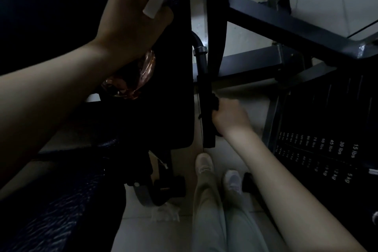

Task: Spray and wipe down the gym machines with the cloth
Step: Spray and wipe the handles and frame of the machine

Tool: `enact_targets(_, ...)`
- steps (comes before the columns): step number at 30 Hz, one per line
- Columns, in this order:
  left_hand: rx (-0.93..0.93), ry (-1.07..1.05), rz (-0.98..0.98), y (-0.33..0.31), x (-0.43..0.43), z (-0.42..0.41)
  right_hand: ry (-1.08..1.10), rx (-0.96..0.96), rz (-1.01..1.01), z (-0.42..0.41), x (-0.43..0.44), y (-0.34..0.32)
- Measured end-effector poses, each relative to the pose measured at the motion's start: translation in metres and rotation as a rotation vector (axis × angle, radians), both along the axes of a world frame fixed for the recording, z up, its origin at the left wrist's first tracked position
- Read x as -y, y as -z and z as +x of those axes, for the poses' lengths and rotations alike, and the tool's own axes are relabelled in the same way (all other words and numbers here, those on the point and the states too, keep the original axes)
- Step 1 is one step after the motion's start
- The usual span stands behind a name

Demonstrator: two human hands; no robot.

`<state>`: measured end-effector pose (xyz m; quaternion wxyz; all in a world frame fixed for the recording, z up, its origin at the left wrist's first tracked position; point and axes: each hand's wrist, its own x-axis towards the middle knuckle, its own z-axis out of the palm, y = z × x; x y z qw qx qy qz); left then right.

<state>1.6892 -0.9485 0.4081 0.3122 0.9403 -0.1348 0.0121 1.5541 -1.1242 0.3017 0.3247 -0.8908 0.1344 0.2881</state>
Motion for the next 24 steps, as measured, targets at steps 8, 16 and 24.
enact_targets(8, -0.008, -0.017, 0.055, 0.003, -0.001, 0.003, 0.217, 0.001, 0.241, 0.027, -0.021, 0.01)
enact_targets(16, -0.047, -0.065, -0.013, -0.001, 0.003, -0.001, 0.041, 0.09, 0.053, 0.062, -0.023, -0.004)
enact_targets(24, -0.029, -0.04, 0.042, -0.005, 0.004, -0.001, 0.03, 0.112, -0.019, 0.068, -0.019, -0.001)
